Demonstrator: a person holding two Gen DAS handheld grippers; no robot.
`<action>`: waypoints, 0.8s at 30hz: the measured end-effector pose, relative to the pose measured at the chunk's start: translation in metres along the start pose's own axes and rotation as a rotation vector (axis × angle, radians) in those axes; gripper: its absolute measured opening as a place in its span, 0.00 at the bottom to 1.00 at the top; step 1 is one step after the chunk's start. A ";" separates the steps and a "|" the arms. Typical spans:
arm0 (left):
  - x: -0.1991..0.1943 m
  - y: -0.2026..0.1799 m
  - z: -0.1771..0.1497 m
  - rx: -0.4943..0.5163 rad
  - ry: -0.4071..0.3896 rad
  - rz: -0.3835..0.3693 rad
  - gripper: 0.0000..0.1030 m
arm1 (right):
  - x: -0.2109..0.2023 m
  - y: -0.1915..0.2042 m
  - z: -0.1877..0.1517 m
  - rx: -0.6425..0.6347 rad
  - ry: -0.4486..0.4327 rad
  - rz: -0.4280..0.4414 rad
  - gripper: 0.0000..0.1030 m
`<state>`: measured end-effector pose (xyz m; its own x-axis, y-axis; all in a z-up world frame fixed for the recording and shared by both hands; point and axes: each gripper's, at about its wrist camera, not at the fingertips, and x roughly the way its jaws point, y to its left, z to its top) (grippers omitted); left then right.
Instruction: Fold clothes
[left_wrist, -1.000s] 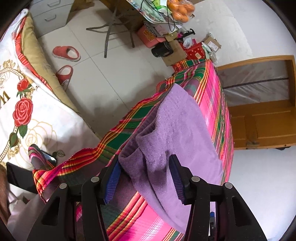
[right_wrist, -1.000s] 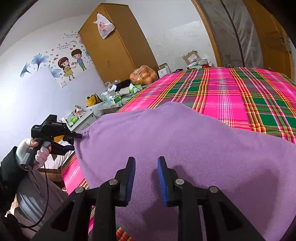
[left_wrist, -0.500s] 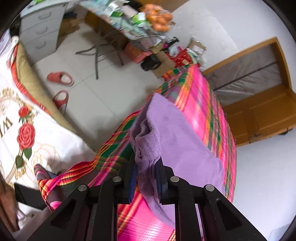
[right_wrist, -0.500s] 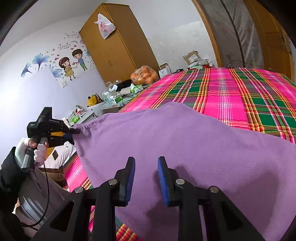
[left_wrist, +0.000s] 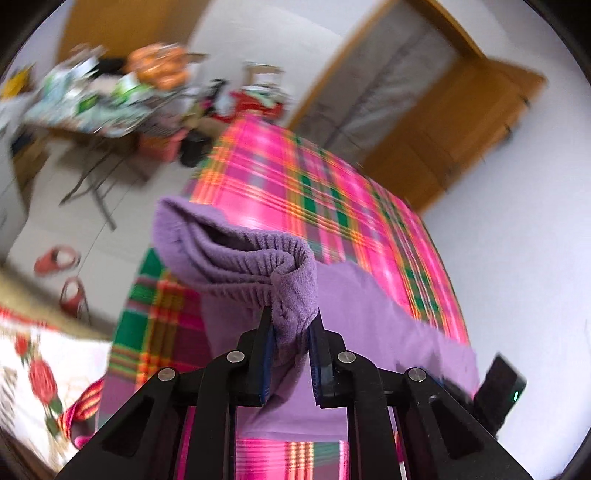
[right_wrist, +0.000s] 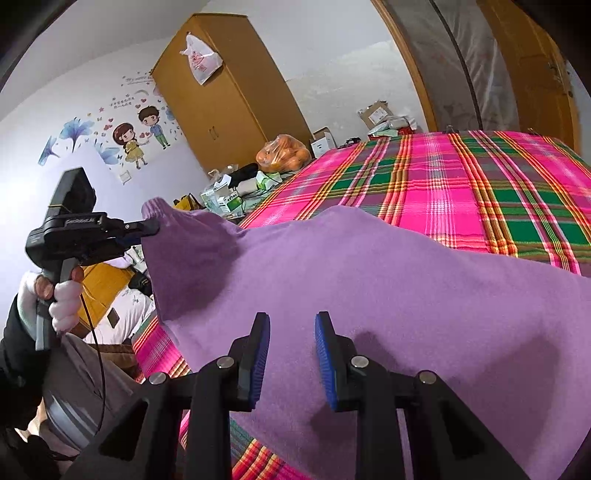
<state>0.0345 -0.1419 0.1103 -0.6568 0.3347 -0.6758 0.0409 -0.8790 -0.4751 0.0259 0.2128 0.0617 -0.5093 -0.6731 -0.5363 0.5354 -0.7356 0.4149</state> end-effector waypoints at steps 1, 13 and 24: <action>0.005 -0.012 -0.001 0.041 0.015 -0.006 0.16 | 0.000 -0.001 0.000 0.007 0.002 -0.003 0.25; 0.076 -0.121 -0.042 0.455 0.262 -0.101 0.16 | -0.015 -0.031 -0.007 0.126 -0.026 -0.033 0.25; 0.112 -0.136 -0.084 0.593 0.492 -0.189 0.36 | -0.014 -0.045 -0.011 0.192 -0.030 -0.031 0.27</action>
<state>0.0182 0.0438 0.0520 -0.1983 0.4865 -0.8509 -0.5371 -0.7801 -0.3209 0.0163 0.2561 0.0427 -0.5446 -0.6501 -0.5299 0.3823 -0.7548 0.5331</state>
